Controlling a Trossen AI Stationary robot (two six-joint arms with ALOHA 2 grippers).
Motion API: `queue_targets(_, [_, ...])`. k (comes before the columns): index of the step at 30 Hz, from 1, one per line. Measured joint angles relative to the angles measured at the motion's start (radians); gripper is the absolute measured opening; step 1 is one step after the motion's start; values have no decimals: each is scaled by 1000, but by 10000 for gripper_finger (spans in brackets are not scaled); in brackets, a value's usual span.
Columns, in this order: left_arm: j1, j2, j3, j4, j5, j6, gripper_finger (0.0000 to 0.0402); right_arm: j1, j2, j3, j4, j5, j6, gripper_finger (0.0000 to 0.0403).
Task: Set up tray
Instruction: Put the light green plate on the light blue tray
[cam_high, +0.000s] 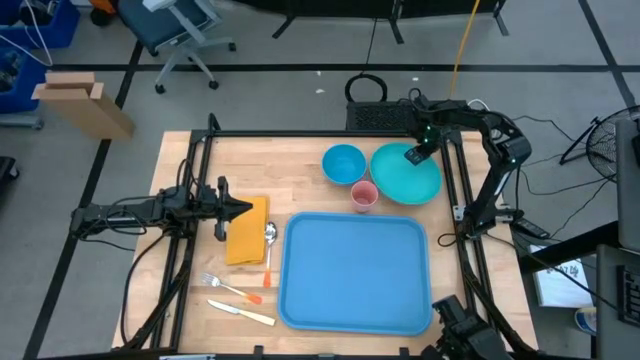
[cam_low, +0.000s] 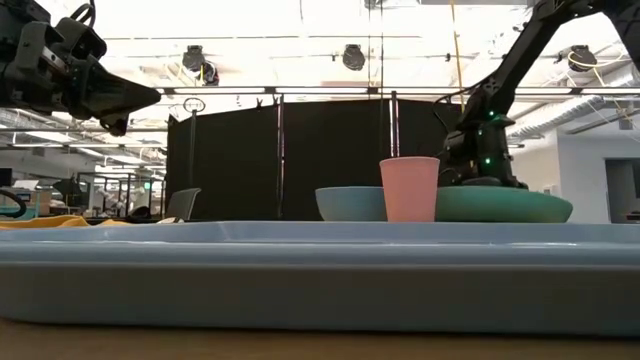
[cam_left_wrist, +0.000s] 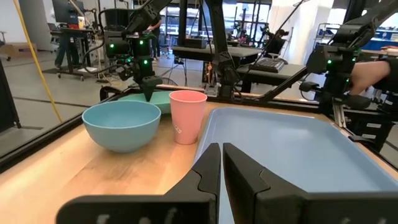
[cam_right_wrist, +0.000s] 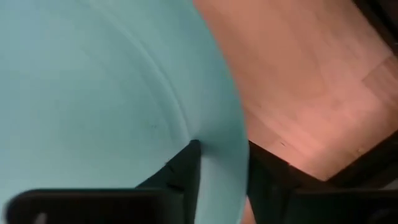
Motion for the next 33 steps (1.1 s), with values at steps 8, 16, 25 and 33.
queue_targets(8, [0, 0, 0, -7, 0, -1, 21, 0, -36, -1, -12, -9, 8, 12])
queue_targets(16, [0, 0, 0, -4, 0, -1, 21, -26, -146, 35, -20, -133, 88, 0])
queue_targets(25, [0, 0, 0, 10, 0, -1, 21, -34, -272, 161, -125, -91, 169, 0])
queue_targets(33, [0, 0, 0, 10, 0, 1, 21, -34, -329, 305, -217, -197, 214, 0])
